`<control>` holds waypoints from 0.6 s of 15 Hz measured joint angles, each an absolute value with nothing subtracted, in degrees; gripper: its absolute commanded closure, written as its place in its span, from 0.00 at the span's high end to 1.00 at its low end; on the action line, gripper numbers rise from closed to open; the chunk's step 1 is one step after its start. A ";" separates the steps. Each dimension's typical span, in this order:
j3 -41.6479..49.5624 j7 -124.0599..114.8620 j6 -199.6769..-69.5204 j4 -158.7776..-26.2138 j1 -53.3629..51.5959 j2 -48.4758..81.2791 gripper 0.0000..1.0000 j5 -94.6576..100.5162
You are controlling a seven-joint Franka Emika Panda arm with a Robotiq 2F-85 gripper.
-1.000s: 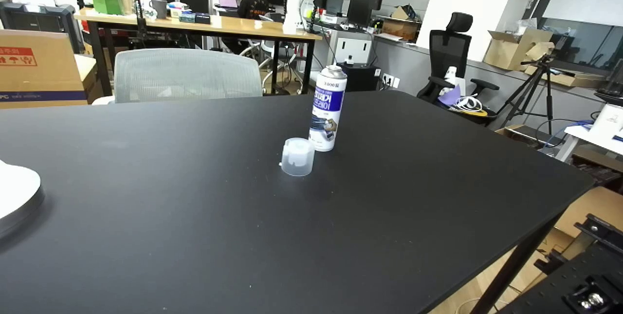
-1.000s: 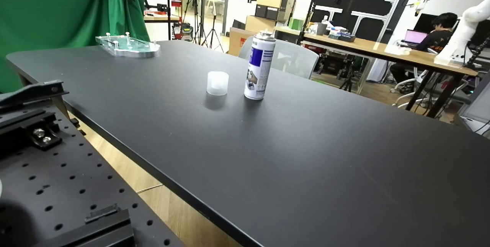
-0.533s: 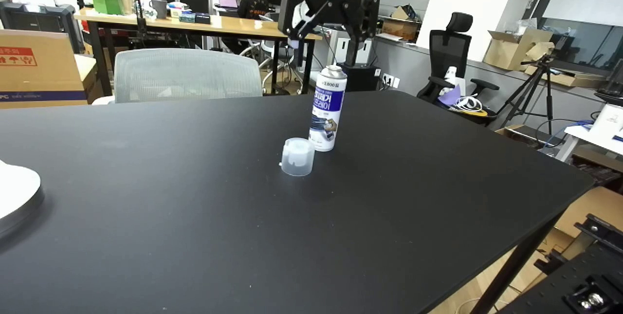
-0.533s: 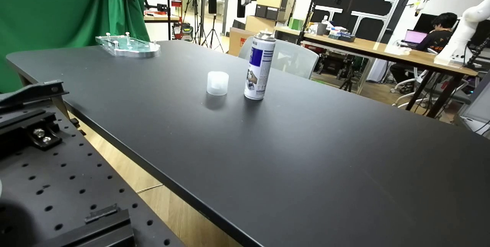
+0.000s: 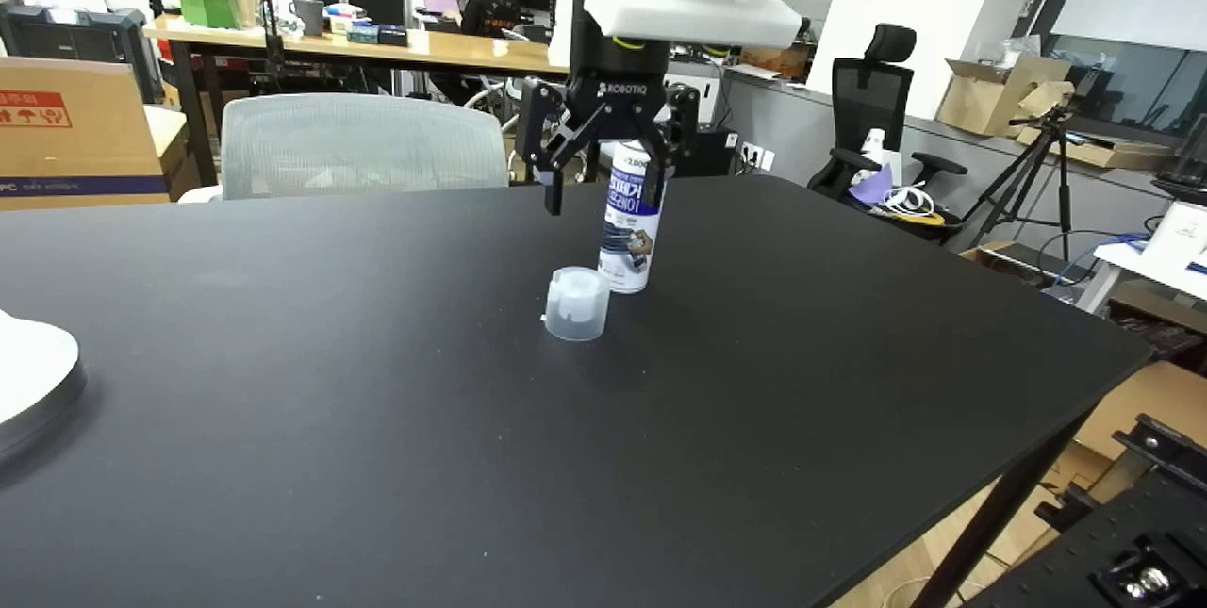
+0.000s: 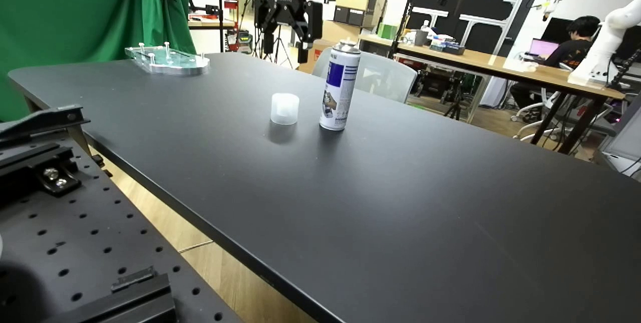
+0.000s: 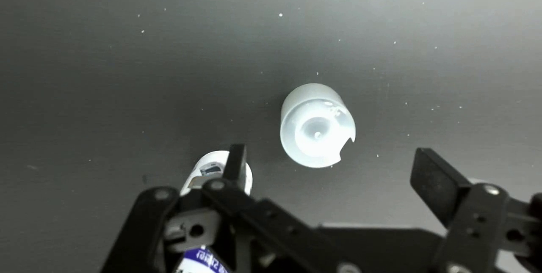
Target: Put the lid on the spray can
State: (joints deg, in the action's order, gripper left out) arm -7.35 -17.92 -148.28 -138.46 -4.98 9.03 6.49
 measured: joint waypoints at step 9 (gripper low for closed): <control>-5.65 -16.74 -148.69 -138.04 -5.87 12.20 1.00 6.39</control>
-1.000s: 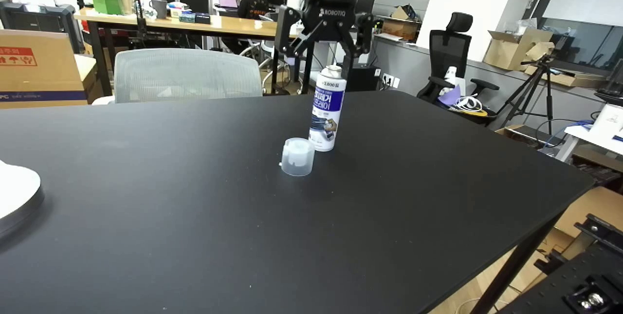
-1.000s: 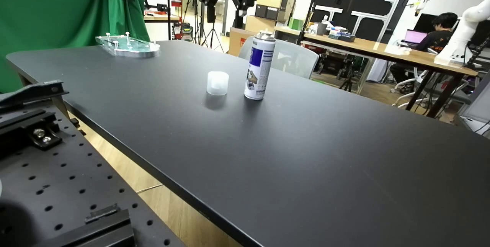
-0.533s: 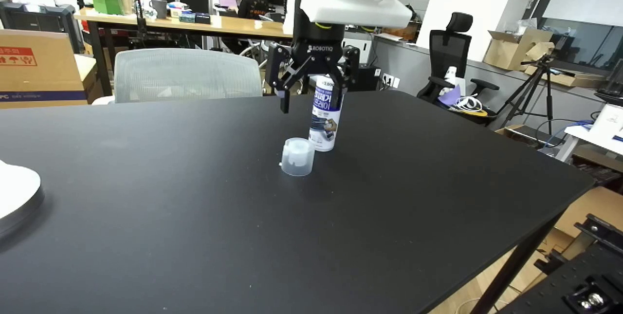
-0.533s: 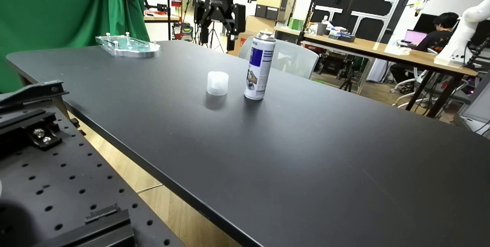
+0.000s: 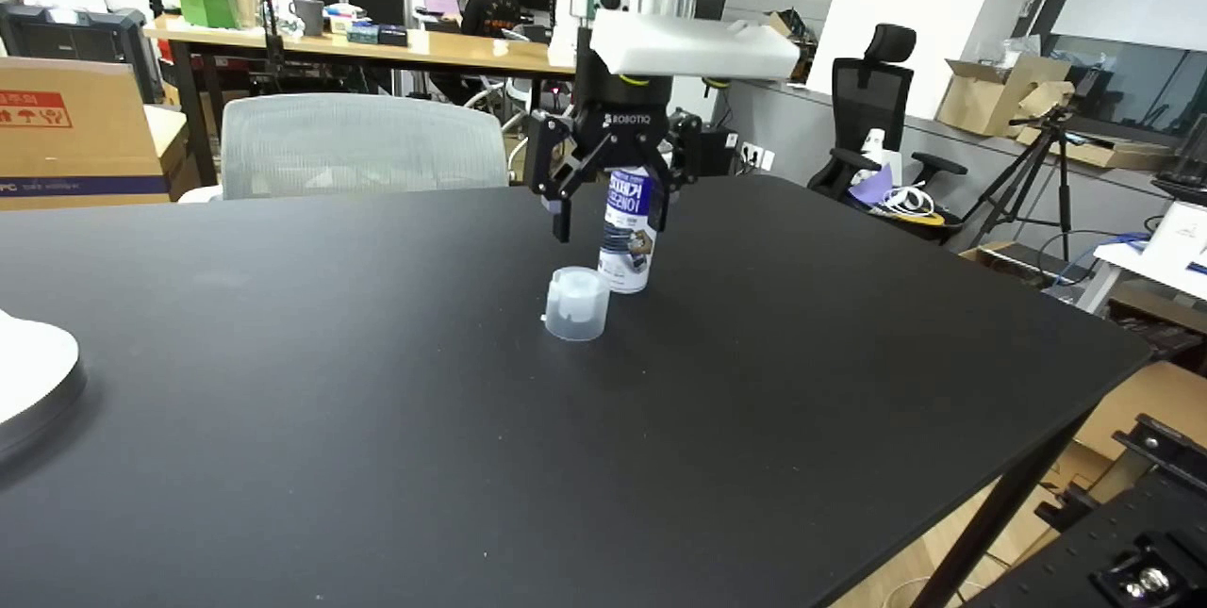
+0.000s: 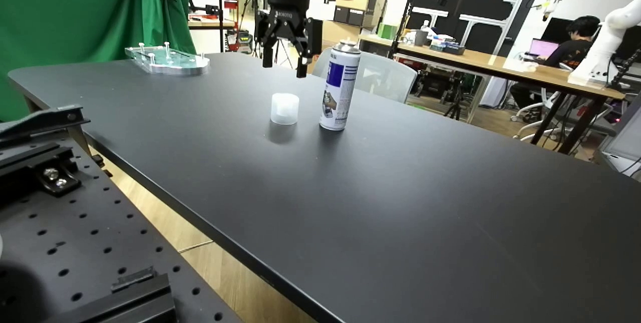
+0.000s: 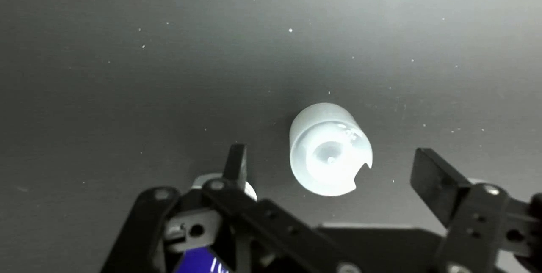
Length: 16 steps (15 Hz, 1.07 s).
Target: Put the lid on the spray can
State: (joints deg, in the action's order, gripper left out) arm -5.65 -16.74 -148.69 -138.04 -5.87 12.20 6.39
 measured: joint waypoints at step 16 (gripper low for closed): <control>-3.84 -14.52 -153.82 -134.05 -7.27 21.59 1.00 -3.41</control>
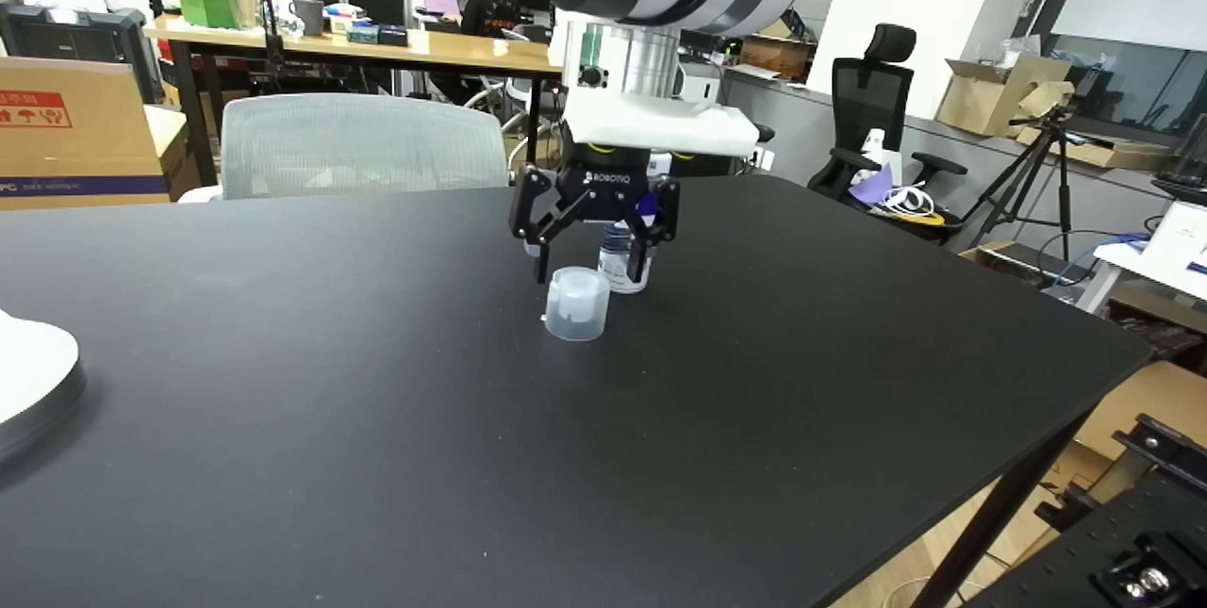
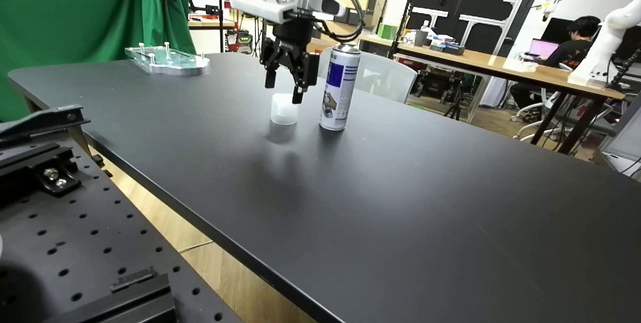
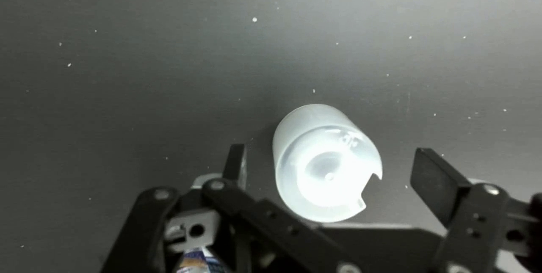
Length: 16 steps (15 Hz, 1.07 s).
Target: Put the lid on the spray can
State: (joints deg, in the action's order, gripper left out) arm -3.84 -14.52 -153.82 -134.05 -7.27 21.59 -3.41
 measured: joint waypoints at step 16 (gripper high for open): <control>1.66 -19.84 -155.69 -132.08 -12.95 23.38 0.40 -0.99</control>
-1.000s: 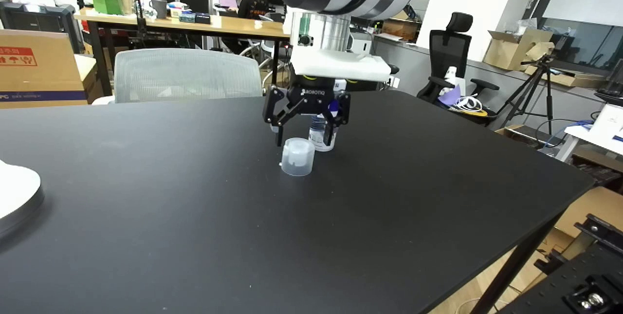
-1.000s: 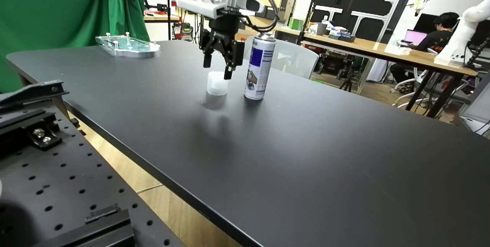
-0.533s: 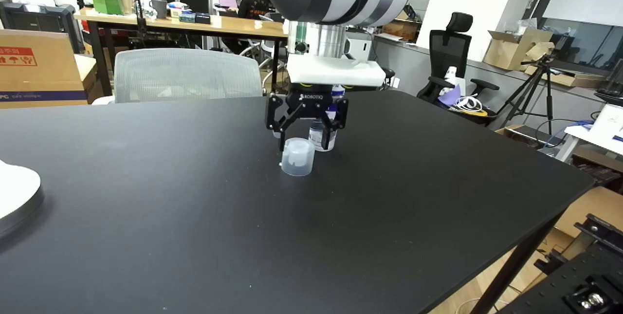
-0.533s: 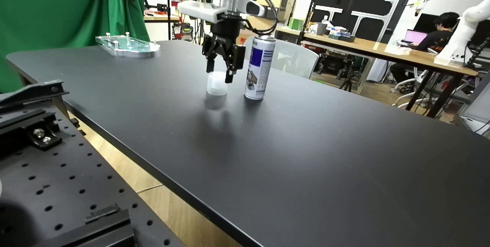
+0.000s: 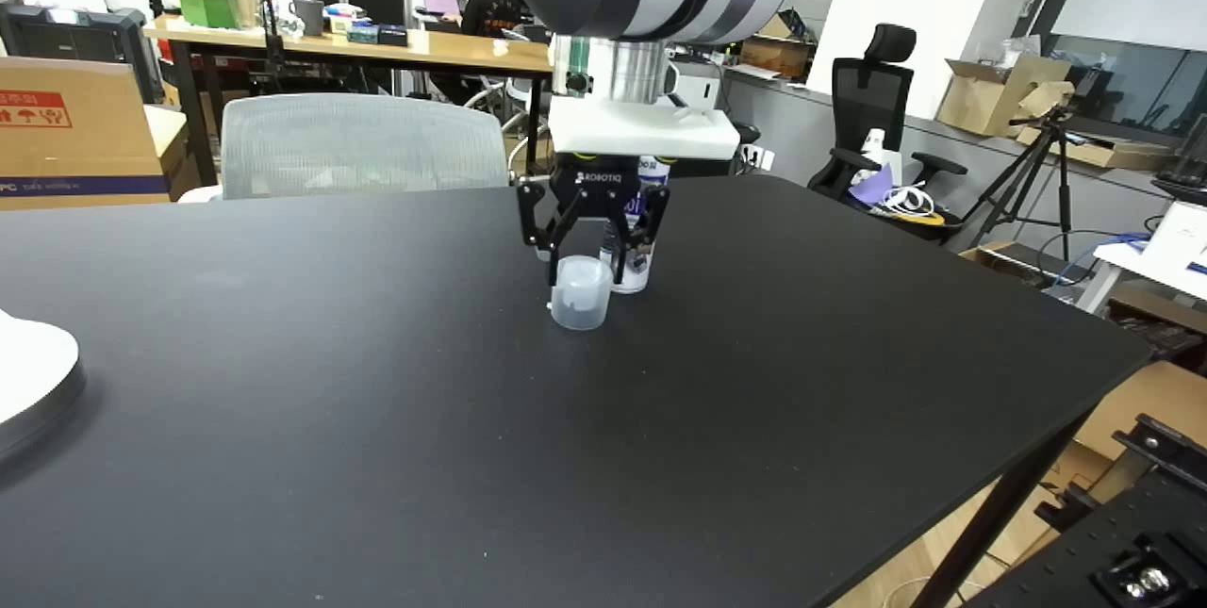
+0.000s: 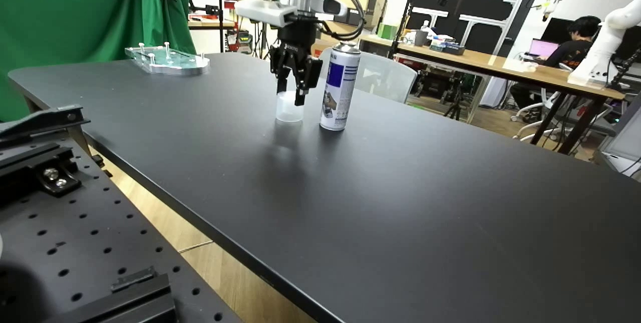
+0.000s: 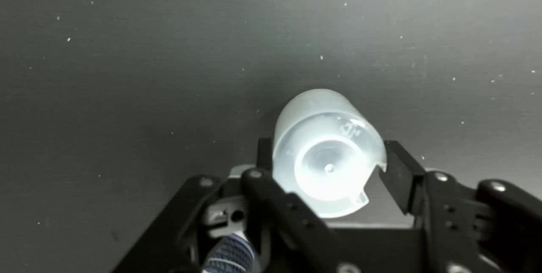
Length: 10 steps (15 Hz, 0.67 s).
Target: Put the lid on the spray can
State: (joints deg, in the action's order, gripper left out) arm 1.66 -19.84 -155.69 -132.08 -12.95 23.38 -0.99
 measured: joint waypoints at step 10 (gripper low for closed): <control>0.85 -22.76 -140.95 -132.01 -13.84 8.51 0.40 0.37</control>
